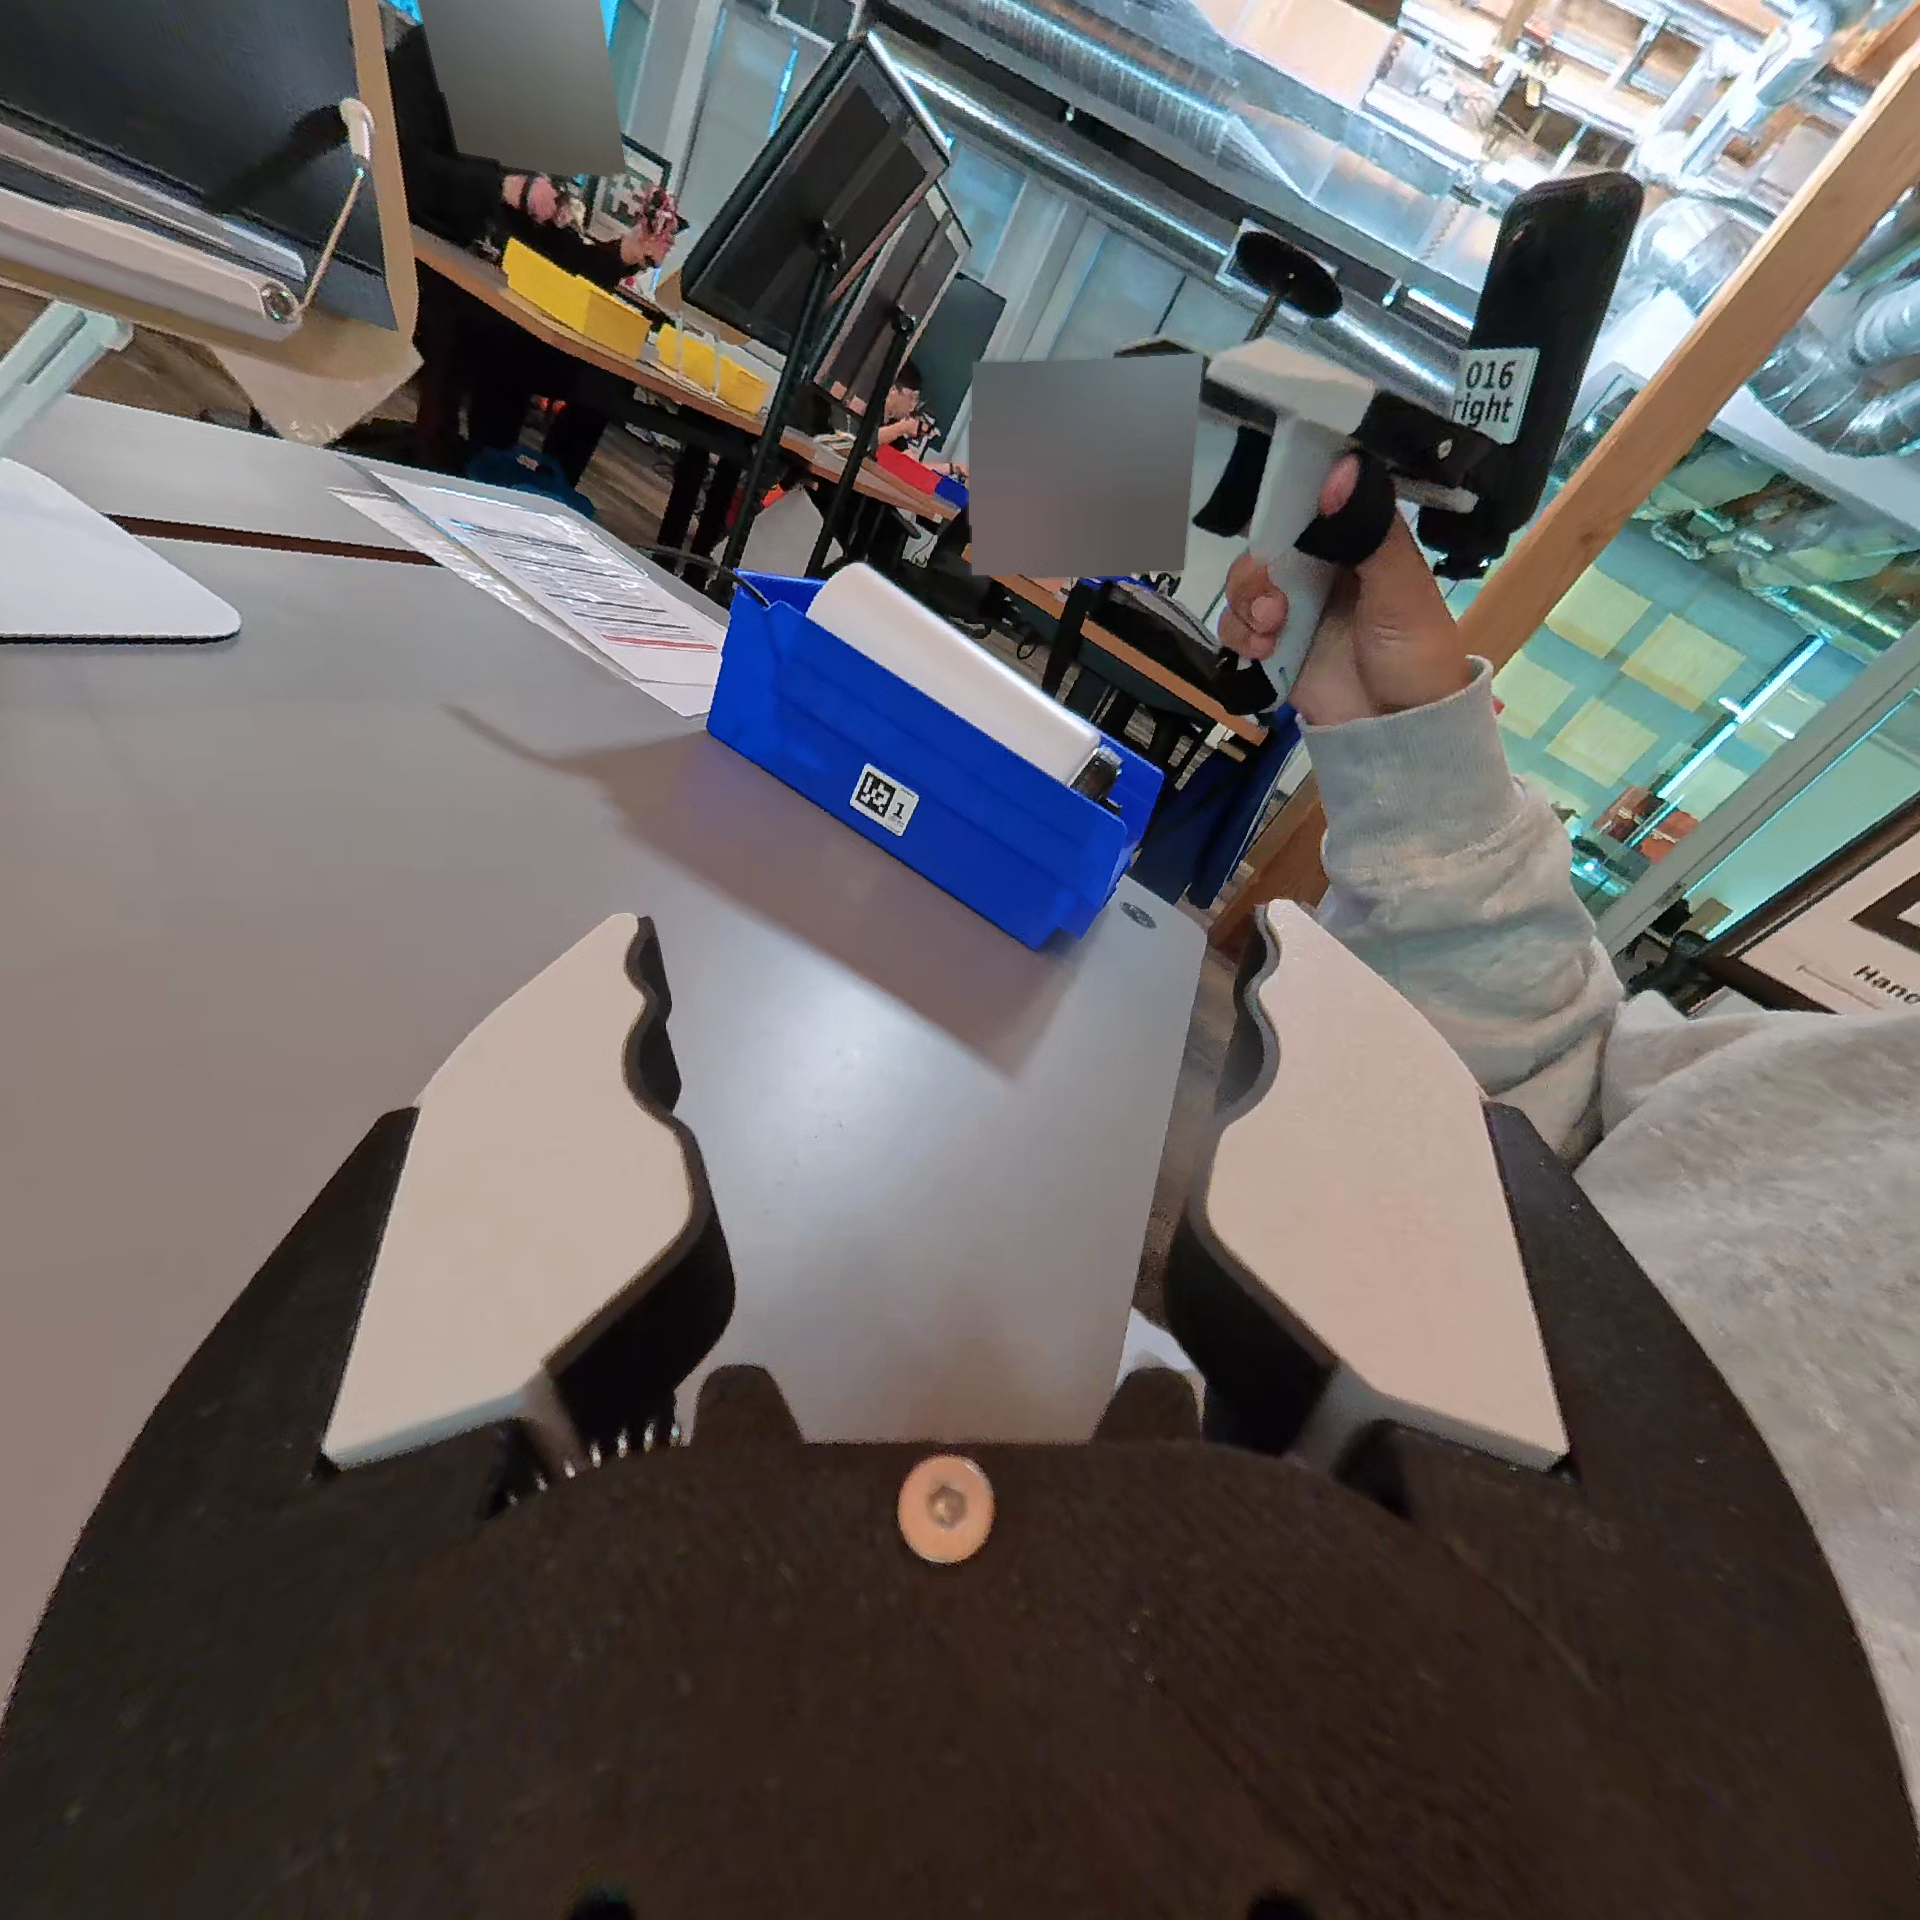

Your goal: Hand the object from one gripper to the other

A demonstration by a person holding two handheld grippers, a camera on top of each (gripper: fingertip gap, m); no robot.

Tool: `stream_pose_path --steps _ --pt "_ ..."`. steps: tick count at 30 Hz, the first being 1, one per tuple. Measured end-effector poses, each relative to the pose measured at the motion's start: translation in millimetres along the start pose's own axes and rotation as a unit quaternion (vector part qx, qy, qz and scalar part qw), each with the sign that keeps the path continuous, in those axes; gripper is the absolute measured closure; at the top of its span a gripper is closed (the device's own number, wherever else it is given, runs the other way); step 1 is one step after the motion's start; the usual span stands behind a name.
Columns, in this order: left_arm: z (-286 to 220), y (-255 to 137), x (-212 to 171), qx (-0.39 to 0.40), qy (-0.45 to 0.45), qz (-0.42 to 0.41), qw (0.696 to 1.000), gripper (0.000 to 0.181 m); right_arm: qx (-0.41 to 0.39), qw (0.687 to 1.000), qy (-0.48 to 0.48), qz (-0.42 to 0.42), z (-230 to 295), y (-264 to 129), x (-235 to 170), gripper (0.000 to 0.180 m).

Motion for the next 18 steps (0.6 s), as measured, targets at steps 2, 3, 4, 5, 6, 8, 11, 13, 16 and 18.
stream_pose_path --steps 2,3,4,5,6,8,11,13,16,18 --pt "2 0 -4 0.005 0.008 0.008 1.0 0.076 0.045 0.999 0.018 -0.024 22 23 -24 0.121" --pt "4 0 -6 0.007 0.011 0.012 1.0 0.076 0.065 0.998 0.011 -0.016 33 36 -44 0.127" --pt "5 0 -8 0.008 0.013 0.015 1.0 0.077 0.086 0.996 0.004 0.004 44 48 -65 0.132" --pt "6 0 -9 0.01 0.015 0.018 1.0 0.077 0.102 0.994 0.002 0.025 54 60 -87 0.136" --pt "8 0 -10 0.011 0.015 0.021 1.0 0.077 0.117 0.992 0.007 0.037 63 69 -106 0.137" --pt "11 -1 -12 0.015 0.017 0.024 0.999 0.078 0.148 0.988 0.033 0.038 80 81 -137 0.139" --pt "16 -3 -14 0.019 0.019 0.026 0.999 0.085 0.195 0.977 0.079 0.036 97 87 -165 0.145" --pt "19 -5 -16 0.012 0.017 0.027 0.999 0.099 0.231 0.968 0.082 0.046 104 88 -177 0.15" --pt "23 -7 -22 -0.001 0.003 0.041 0.999 0.129 0.258 0.962 0.043 0.076 107 90 -191 0.16" --pt "25 -8 -26 -0.002 0.002 0.052 0.999 0.141 0.27 0.959 0.036 0.077 108 91 -191 0.165"
Point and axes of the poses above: each gripper's, where its closed fingertips meet, y out along the fingers, x out of its top, z = x × y across the jaws, the point moved 8 cm from there along -y, back along the fingers, and after that the axes turned 10 degrees about -z, right-handed, at the moved point
